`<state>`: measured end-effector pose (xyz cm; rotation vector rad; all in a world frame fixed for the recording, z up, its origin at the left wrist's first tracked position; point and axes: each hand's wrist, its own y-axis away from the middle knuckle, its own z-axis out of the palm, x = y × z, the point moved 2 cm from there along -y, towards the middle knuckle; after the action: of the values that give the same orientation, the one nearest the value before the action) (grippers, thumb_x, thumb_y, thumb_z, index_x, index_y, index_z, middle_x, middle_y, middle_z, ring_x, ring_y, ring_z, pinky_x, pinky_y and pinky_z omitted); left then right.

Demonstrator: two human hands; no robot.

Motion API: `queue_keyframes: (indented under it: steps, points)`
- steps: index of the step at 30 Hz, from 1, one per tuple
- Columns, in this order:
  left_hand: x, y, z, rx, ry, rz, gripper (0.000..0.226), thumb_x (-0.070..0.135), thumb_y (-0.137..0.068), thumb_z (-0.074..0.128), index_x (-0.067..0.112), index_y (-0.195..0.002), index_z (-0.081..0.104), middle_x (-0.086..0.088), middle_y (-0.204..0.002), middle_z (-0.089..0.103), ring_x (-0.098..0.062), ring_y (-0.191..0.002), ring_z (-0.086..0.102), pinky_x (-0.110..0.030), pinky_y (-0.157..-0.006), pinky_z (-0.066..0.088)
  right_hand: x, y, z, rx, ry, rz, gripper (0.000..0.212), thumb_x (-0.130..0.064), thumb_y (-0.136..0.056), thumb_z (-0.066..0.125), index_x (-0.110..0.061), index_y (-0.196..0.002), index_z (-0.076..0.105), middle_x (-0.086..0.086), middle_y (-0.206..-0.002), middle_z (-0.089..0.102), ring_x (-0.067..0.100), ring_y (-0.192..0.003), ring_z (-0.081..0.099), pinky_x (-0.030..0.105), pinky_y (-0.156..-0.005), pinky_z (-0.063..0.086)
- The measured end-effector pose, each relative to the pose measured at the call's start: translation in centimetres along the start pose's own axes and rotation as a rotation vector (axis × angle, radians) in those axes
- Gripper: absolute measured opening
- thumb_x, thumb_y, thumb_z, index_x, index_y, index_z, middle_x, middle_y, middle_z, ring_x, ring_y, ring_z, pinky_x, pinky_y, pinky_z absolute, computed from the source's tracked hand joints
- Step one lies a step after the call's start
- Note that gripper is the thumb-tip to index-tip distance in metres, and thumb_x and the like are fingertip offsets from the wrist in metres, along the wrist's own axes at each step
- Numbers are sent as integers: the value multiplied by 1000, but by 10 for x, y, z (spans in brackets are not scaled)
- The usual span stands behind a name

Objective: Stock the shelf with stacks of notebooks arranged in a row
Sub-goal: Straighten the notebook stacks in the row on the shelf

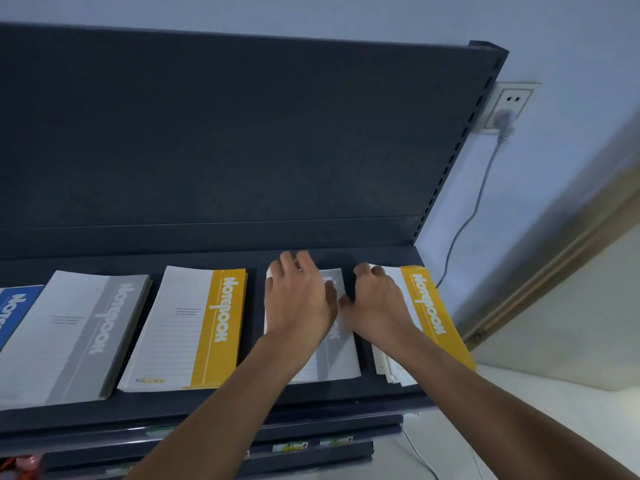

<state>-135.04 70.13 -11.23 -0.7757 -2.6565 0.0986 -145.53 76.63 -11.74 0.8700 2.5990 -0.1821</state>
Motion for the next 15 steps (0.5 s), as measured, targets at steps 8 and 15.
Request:
queue_keyframes:
  steps: [8, 15]
  points:
    - [78, 7, 34, -212, 308, -3, 48, 32, -99, 52, 7, -136, 36, -12, -129, 52, -27, -115, 53, -32, -83, 46, 80, -12, -45, 22, 43, 55, 47, -29, -93, 59, -14, -136, 47, 9, -130, 52, 30, -124, 45, 38, -94, 43]
    - [114, 17, 77, -389, 140, -159, 68, 42, -97, 51, 7, -144, 17, -16, -125, 54, -33, -116, 52, -34, -79, 42, 146, -17, -41, -309, -96, 324, 61, -37, -91, 59, -14, -140, 31, 13, -135, 45, 39, -123, 50, 47, -97, 49]
